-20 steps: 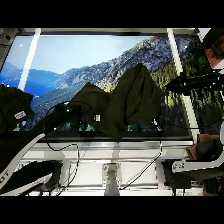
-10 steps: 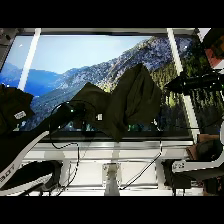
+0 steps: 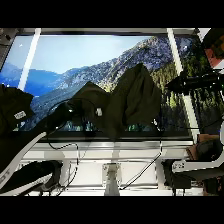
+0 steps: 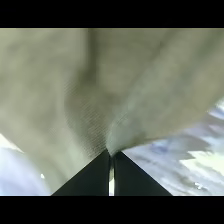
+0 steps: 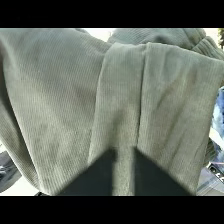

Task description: Fold the clothes and pants, and hang the long-sleeved shirts on hangers.

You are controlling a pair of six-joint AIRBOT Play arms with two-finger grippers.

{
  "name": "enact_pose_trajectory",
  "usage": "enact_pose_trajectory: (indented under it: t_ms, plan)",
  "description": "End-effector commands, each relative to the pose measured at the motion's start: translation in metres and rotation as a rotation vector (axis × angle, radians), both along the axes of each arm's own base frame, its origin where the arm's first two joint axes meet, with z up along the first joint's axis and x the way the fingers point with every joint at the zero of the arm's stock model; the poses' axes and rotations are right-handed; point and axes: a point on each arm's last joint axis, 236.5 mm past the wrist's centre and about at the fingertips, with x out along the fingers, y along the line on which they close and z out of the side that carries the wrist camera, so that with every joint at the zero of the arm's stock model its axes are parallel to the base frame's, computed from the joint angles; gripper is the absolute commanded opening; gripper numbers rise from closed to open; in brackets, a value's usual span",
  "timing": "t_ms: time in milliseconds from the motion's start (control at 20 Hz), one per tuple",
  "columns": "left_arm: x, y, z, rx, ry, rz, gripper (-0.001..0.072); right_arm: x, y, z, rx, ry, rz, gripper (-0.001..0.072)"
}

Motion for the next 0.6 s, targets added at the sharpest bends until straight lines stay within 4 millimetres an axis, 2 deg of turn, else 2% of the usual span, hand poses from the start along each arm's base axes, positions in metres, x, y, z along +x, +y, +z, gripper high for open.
enact_pose_trajectory:
  t_ms: [0, 150, 300, 400, 450, 500, 550]
  plan:
    - [0.01, 0.006, 0.084, -0.27, -0.167, 0.365, 0.0007, 0.0, 0.0, 0.0, 0.0, 0.001, 0.001, 0.0042]
    - [-0.002, 0.001, 0.173, -0.516, -0.314, 0.393, 0.0008, 0.001, 0.0, 0.0, -0.003, -0.002, -0.004, 0.0042]
    - [-0.019, 0.009, 0.274, -0.804, -0.488, 0.432, 0.0006, 0.004, -0.002, -0.001, -0.008, -0.009, -0.015, 0.0042]
    - [-0.028, 0.008, 0.343, -1.011, -0.618, 0.392, 0.0005, 0.006, -0.002, -0.001, -0.011, -0.013, -0.02, 0.0042]
    - [-0.03, 0.007, 0.371, -1.094, -0.67, 0.371, 0.0005, 0.006, -0.003, -0.001, -0.012, -0.014, -0.022, 0.0042]
    - [-0.028, 0.006, 0.389, -1.141, -0.699, 0.365, 0.0004, 0.006, -0.003, -0.001, -0.012, -0.015, -0.023, 0.0042]
    - [-0.021, 0.007, 0.39, -1.135, -0.701, 0.38, 0.0004, 0.007, -0.003, -0.002, -0.013, -0.015, -0.024, 0.0042]
